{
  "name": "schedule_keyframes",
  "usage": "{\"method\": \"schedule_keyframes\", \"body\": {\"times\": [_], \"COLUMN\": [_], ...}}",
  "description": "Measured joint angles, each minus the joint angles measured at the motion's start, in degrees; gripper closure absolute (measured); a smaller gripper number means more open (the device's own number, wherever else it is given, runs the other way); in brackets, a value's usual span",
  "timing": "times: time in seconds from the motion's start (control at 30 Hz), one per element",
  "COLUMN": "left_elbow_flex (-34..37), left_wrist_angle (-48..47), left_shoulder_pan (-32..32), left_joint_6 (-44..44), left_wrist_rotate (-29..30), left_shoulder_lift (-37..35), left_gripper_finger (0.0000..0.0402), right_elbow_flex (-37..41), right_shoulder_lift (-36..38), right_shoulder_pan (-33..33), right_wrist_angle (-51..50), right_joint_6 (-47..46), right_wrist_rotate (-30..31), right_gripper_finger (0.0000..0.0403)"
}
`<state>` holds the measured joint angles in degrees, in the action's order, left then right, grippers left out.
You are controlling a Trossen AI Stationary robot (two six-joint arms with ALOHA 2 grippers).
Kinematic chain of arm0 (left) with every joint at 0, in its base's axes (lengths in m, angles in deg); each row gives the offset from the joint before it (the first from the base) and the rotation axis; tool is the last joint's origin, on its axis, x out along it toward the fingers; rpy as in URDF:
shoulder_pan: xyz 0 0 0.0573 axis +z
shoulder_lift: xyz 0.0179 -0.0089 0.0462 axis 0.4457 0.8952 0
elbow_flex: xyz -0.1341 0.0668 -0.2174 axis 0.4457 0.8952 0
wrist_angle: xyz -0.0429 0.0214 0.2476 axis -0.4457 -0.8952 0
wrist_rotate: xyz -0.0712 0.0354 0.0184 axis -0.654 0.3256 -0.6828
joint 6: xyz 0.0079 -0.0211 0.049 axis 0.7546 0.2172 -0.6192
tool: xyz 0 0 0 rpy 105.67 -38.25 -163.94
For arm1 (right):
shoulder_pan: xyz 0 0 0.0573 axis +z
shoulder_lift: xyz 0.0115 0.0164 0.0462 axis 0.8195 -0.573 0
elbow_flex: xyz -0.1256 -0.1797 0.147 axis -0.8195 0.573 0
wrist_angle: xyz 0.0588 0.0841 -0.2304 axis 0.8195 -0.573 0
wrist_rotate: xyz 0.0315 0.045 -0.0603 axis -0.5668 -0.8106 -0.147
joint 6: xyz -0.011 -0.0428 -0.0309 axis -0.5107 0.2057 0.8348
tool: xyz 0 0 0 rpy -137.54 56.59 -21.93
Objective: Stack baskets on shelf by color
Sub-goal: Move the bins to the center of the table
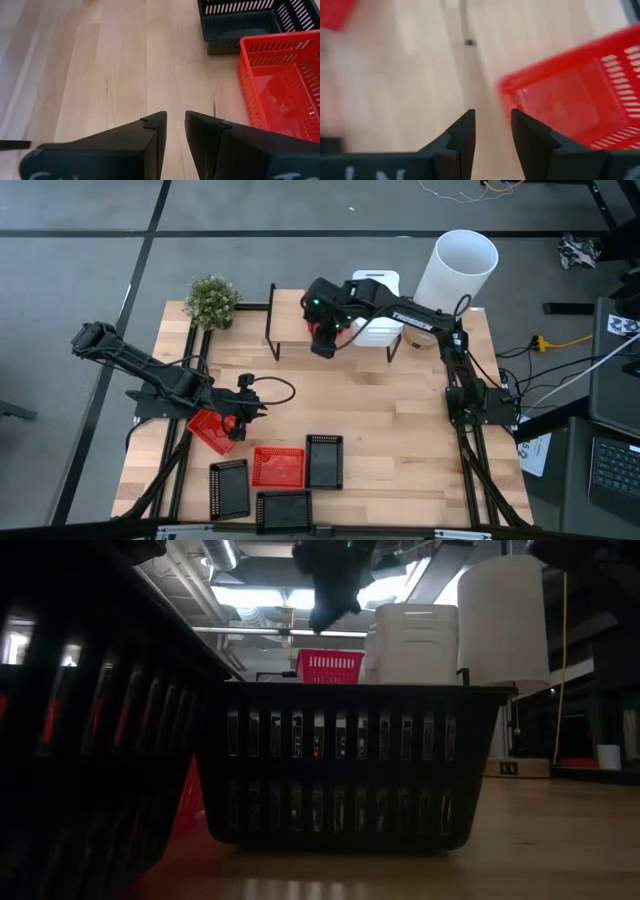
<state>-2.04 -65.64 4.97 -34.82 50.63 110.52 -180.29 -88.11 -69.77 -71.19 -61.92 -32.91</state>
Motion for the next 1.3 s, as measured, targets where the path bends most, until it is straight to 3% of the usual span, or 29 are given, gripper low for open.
{"method": "schedule_keyframes", "body": {"times": [0.23,0.5,0.73,0.9,0.97,1.07,1.17,1.3], "left_elbow_flex": [0.00,0.00,0.00,0.00,0.00,-0.02,0.00,-0.07], "left_wrist_angle": [-0.15,-0.15,-0.15,0.10,1.24,3.58,3.35,6.68], "left_shoulder_pan": [-0.38,-1.99,-4.10,-5.18,-5.89,-7.43,-10.26,-17.66], "left_joint_6": [0.33,4.81,4.96,4.98,5.20,7.40,9.91,19.89], "left_wrist_rotate": [0.00,0.00,-0.01,-0.12,-3.52,-14.47,-19.80,-27.91], "left_shoulder_lift": [0.00,0.00,0.00,0.00,0.00,1.20,3.65,4.45], "left_gripper_finger": [0.0338,0.0338,0.0338,0.0338,0.0338,0.0338,0.0343,0.0349], "right_elbow_flex": [0.02,9.86,26.38,32.39,33.33,33.62,33.62,32.89], "right_shoulder_lift": [1.23,0.88,0.77,0.77,0.77,0.77,0.77,0.79], "right_shoulder_pan": [9.21,23.02,31.06,35.89,37.54,40.28,43.21,46.53], "right_wrist_angle": [-0.15,3.46,20.68,28.52,29.61,28.13,27.65,29.00], "right_joint_6": [-1.76,-1.80,-17.65,-27.54,-31.08,-35.95,-40.51,-46.40], "right_wrist_rotate": [-19.36,-15.69,-12.87,-12.61,-10.55,-4.88,-2.16,0.38], "right_gripper_finger": [0.0279,0.0279,0.0279,0.0279,0.0279,0.0279,0.0279,0.0279]}}
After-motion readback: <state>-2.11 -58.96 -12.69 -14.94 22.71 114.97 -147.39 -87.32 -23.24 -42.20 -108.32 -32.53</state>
